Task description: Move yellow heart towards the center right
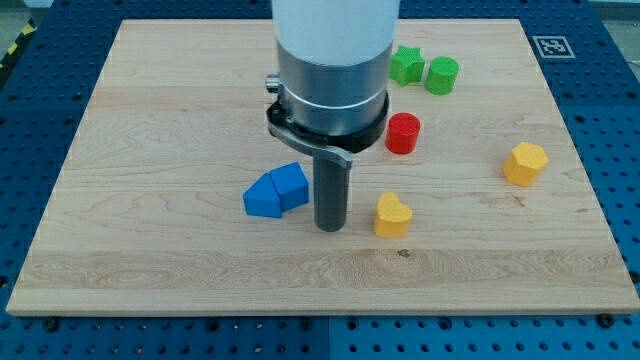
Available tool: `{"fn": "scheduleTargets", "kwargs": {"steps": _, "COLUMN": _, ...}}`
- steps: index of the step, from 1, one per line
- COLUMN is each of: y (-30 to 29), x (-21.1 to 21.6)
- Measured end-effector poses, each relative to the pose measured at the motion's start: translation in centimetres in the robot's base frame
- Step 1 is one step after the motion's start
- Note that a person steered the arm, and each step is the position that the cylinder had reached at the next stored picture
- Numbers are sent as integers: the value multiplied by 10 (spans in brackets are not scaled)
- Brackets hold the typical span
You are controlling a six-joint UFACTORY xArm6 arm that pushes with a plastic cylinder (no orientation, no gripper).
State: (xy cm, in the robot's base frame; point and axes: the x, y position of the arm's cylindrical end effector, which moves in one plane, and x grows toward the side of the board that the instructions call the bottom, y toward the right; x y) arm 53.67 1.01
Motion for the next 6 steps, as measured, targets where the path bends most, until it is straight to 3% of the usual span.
{"fn": "scheduleTargets", "kwargs": {"steps": 6, "y": 164, "x": -6}}
